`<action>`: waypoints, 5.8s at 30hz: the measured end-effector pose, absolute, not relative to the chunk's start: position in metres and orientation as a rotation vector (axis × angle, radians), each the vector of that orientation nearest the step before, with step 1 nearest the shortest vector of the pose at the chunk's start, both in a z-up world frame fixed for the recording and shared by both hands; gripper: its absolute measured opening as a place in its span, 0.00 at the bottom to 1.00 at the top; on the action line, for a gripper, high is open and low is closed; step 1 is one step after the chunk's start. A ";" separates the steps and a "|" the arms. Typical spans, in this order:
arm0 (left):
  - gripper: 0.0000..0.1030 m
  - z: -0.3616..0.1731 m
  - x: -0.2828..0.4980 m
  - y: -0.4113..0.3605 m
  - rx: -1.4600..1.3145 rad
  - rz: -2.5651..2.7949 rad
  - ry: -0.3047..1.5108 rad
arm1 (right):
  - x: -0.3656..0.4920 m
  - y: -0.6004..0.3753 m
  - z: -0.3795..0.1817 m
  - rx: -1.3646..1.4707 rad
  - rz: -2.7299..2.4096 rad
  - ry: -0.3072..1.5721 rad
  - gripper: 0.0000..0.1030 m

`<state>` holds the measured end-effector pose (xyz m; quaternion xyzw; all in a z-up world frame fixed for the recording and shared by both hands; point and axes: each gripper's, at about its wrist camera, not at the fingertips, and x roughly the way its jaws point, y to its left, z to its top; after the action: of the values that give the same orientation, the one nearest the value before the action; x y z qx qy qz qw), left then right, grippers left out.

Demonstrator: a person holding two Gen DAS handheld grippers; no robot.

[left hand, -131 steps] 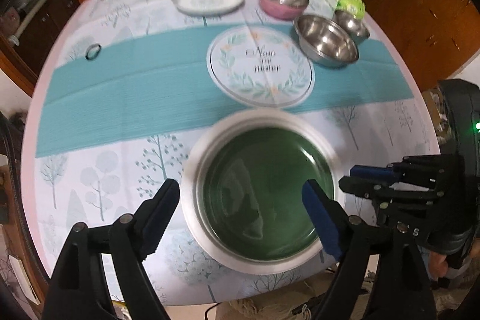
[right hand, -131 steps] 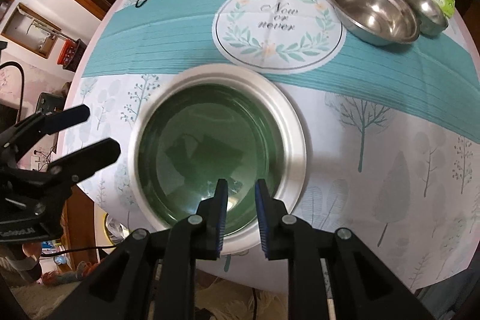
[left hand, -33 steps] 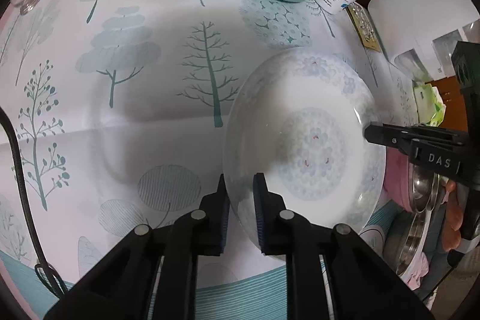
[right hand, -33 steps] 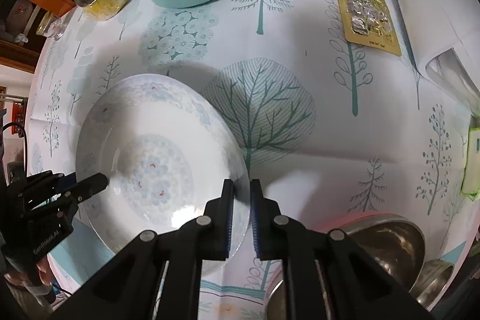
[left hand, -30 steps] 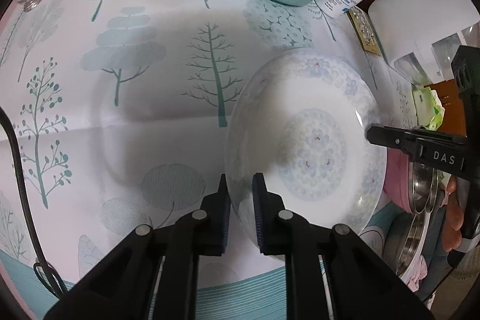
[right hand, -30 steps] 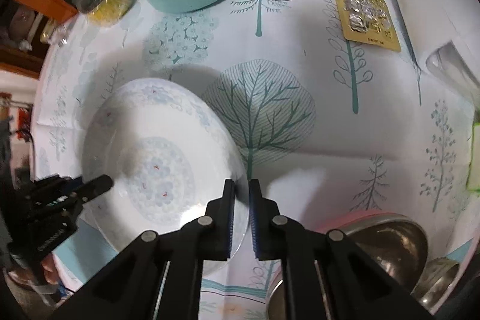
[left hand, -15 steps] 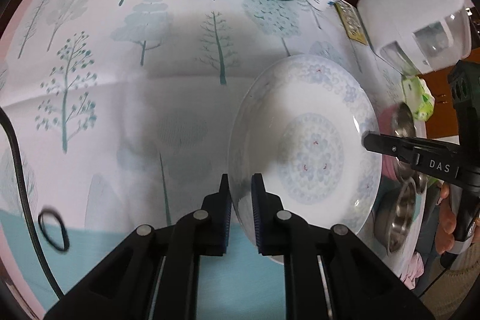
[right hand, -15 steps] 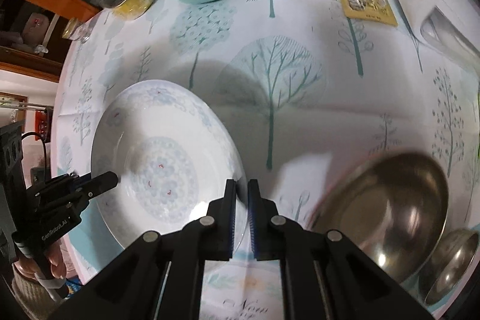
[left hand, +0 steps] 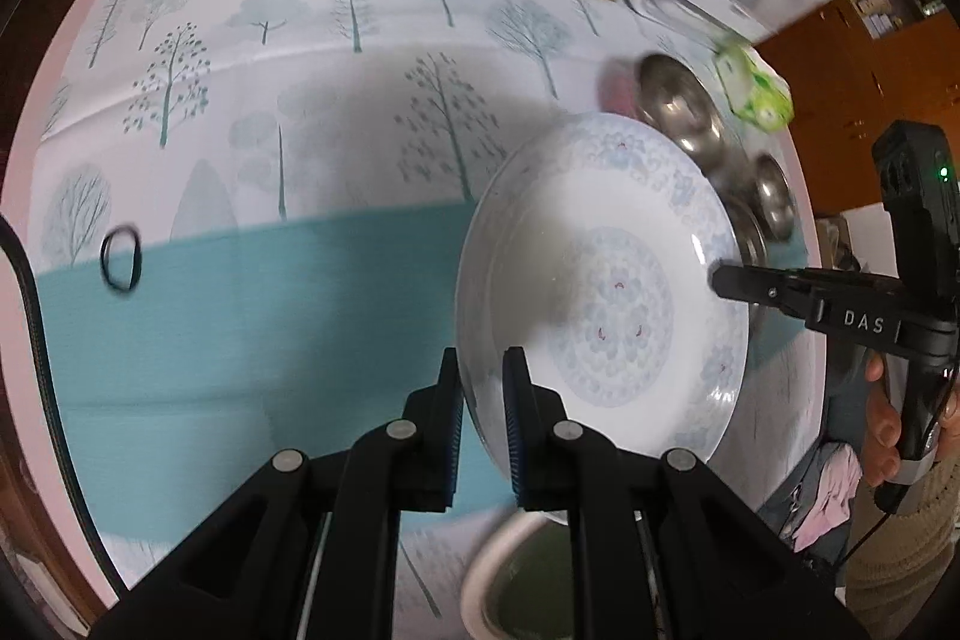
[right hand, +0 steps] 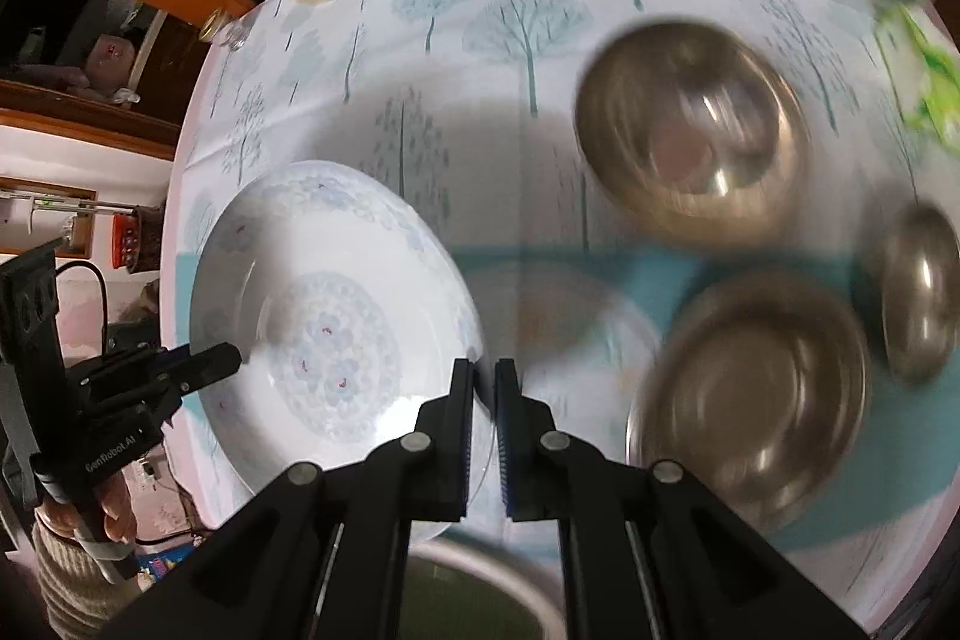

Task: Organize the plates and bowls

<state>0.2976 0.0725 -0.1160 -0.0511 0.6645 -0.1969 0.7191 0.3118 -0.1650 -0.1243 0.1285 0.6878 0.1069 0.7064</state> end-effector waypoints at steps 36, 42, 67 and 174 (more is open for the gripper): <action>0.11 -0.208 0.043 0.062 -0.171 -0.256 1.604 | 0.066 -0.162 -0.189 0.156 0.326 1.569 0.07; 0.11 -0.215 0.049 0.060 -0.146 -0.265 1.606 | 0.070 -0.159 -0.196 0.115 0.289 1.554 0.07; 0.79 -0.155 0.053 0.031 0.019 -0.308 1.426 | 0.054 -0.133 -0.164 -0.130 0.294 1.373 0.29; 0.10 -0.136 0.224 -0.165 0.018 -0.464 1.344 | 0.208 -0.355 -0.141 0.346 0.101 1.367 0.09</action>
<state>0.2236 -0.1651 -0.1363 0.0081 0.6170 -0.2128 0.7576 0.2082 -0.3546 -0.1409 0.1590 0.6280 0.0465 0.7603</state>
